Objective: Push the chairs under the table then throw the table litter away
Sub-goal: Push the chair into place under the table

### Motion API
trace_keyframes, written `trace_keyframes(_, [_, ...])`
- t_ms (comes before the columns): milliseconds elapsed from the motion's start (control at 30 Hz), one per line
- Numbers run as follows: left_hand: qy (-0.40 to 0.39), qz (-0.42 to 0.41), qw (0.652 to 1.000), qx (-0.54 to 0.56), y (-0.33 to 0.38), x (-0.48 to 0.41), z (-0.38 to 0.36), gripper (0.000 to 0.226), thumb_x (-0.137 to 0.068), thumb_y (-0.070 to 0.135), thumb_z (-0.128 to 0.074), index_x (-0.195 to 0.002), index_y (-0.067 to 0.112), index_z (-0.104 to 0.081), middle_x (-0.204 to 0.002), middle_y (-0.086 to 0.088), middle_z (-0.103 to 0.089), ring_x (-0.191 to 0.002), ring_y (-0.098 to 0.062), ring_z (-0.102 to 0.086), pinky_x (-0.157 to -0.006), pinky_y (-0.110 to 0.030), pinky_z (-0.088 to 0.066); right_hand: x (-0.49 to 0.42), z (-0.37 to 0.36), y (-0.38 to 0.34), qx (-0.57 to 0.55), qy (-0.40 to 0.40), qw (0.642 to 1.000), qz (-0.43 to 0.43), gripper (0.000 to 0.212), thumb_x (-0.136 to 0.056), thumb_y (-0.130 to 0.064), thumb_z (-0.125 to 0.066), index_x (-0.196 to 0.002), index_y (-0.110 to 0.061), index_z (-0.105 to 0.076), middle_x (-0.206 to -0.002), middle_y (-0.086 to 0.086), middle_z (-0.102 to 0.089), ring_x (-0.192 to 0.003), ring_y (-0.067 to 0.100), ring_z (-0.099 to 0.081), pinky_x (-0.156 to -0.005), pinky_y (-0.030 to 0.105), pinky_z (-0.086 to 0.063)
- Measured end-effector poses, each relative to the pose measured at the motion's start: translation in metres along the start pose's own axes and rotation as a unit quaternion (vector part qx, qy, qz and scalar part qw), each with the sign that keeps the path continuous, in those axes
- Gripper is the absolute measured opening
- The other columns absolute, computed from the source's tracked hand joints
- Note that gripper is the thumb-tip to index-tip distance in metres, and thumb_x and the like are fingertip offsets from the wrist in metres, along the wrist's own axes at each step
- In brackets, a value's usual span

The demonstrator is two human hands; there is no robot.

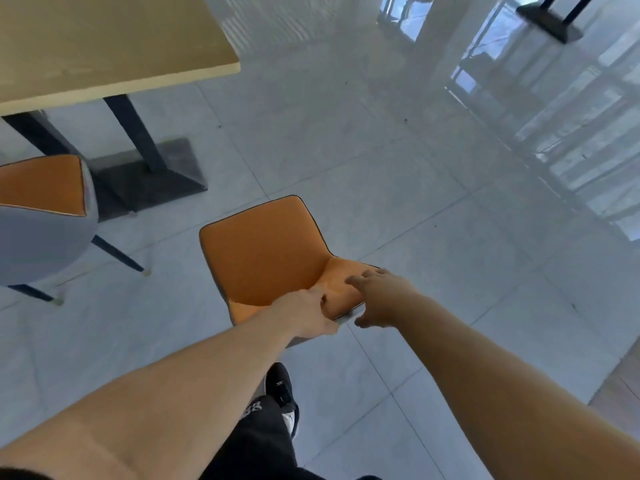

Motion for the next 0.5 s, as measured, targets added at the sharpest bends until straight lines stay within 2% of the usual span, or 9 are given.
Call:
trace_keyframes(133, [-0.018,0.049,0.998,0.018,-0.002,-0.011,-0.009,0.103,-0.068,0.067,-0.074,-0.155,0.030,-0.033,-0.143,-0.003,-0.057,-0.113,-0.027,-0.059,-0.080,-0.036,-0.046,-0.013,-0.009,0.015,-0.001,-0.011,0.999,0.034,0.076,-0.083,-0.048,-0.078,-0.148,-0.034,-0.040,-0.141,0.000,-0.051,-0.133,0.029,-0.042,-0.097,0.045,-0.052])
trace_keyframes(300, [-0.016,0.102,0.994,0.038,-0.008,-0.005,-0.009,0.109,-0.067,0.074,-0.074,-0.158,0.031,-0.030,-0.150,-0.001,-0.051,-0.121,-0.028,-0.057,-0.087,-0.037,-0.048,-0.022,-0.007,0.015,-0.013,-0.024,0.996,0.088,0.069,-0.088,-0.044,-0.075,-0.148,-0.037,-0.041,-0.138,0.002,-0.051,-0.134,0.032,-0.041,-0.100,0.046,-0.050])
trace_keyframes(400, [0.005,0.158,0.984,0.085,-0.019,0.010,-0.013,0.113,-0.064,0.080,-0.074,-0.157,0.031,-0.033,-0.151,-0.001,-0.050,-0.123,-0.028,-0.056,-0.089,-0.038,-0.050,-0.029,-0.005,0.007,0.001,-0.050,0.990,0.135,0.068,-0.090,-0.043,-0.075,-0.149,-0.038,-0.042,-0.140,0.004,-0.050,-0.132,0.033,-0.043,-0.106,0.047,-0.046])
trace_keyframes(500, [0.056,0.187,0.974,0.116,-0.025,0.024,-0.021,0.103,-0.065,0.084,-0.069,-0.152,0.037,-0.039,-0.148,0.002,-0.054,-0.122,-0.026,-0.055,-0.093,-0.040,-0.049,-0.035,-0.004,-0.007,0.043,-0.061,0.981,0.181,0.065,-0.091,-0.040,-0.076,-0.148,-0.035,-0.046,-0.139,0.005,-0.052,-0.126,0.032,-0.049,-0.104,0.045,-0.047])
Point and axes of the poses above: each hand's wrist, its own x-axis away from the middle knuckle, its own z-axis out of the back of the hand, y = z × x, the point moved 10 cm from there along -x, towards the middle knuckle
